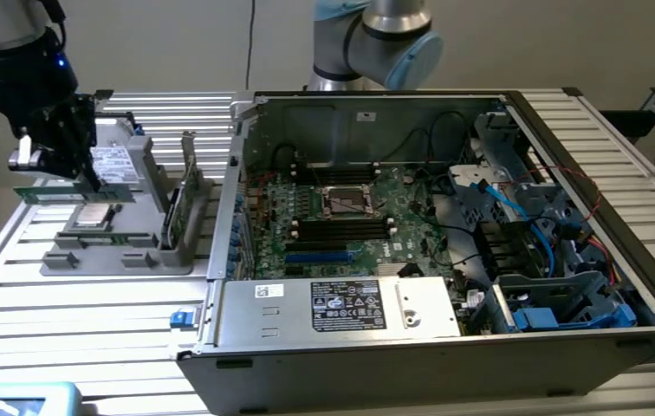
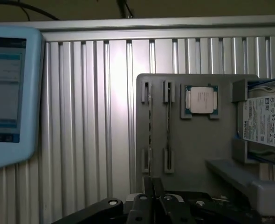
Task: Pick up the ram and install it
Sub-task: 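Pick up the ram and move it above insertion slot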
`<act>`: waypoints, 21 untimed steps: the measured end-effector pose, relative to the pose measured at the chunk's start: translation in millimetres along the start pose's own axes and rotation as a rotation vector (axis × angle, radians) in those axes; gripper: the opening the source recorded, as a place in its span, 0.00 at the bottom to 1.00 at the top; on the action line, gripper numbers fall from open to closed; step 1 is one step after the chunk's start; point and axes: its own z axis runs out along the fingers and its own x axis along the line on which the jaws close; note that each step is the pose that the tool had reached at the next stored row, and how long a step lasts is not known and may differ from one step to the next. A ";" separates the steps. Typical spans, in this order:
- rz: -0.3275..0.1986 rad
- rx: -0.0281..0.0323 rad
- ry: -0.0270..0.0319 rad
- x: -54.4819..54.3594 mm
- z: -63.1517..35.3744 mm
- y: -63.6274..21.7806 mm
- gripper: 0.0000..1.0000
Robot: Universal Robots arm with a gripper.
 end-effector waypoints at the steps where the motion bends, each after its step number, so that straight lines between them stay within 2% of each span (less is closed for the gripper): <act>1: 0.000 -0.0002 -0.0014 0.1 -4.4 -3.0 0.12; 9: -0.001 -0.0010 -0.0123 0.9 -41.3 -28.5 0.12; 12: -0.001 -0.0012 -0.0180 0.6 -55.4 -39.1 0.12; 15: -0.001 -0.0013 -0.0204 0.1 -68.8 -51.4 0.12; 18: -0.001 -0.0013 -0.0221 -0.4 -75.8 -63.7 0.12; 21: -0.001 -0.0014 -0.0225 -0.9 -78.3 -76.1 0.12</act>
